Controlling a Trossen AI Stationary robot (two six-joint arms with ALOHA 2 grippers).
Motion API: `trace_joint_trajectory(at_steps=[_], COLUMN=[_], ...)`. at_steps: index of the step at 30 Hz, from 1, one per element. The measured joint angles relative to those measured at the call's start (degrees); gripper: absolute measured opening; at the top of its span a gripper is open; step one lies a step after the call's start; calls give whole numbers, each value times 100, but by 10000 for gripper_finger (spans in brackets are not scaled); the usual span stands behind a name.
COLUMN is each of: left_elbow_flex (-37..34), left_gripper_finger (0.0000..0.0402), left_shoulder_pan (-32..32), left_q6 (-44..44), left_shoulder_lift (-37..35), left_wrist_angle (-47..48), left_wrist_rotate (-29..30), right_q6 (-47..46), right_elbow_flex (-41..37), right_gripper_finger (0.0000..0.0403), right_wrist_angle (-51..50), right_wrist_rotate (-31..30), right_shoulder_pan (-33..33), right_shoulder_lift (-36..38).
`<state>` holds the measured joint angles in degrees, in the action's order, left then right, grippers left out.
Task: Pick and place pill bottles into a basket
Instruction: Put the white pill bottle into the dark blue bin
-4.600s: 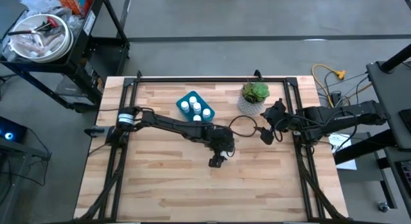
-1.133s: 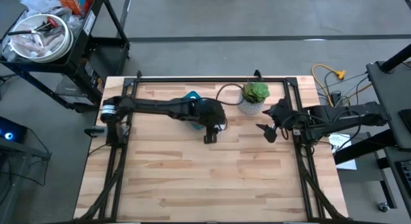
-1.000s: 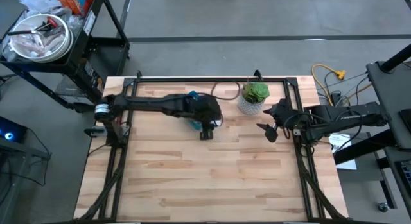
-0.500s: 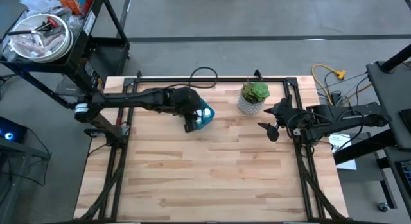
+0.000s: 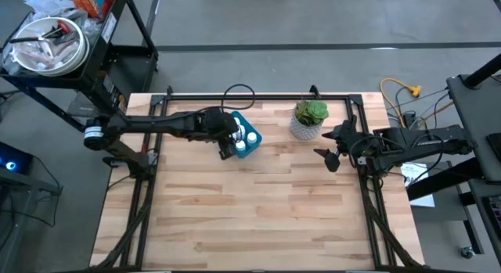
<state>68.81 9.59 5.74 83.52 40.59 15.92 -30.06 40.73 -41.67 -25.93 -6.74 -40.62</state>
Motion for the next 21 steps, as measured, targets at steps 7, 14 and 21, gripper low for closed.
trace_joint_trajectory(at_steps=[7, 14, 21], left_elbow_flex=[-262, -266, -462], left_gripper_finger=[150, 150, 150], left_shoulder_pan=[210, 459, 631], left_q6=[-2, -54, -19], left_shoulder_lift=[-6, 44, 44], left_wrist_angle=[-166, -634, -808], left_wrist_rotate=[36, 45, -211], right_q6=[-149, -185, -237], right_elbow_flex=[0, 0, 0], right_gripper_finger=[325, 325, 325], right_wrist_angle=[0, 2, 0], right_wrist_rotate=[-7, -82, -123], right_shoulder_pan=[0, 0, 0], right_shoulder_lift=[0, -2, -2])
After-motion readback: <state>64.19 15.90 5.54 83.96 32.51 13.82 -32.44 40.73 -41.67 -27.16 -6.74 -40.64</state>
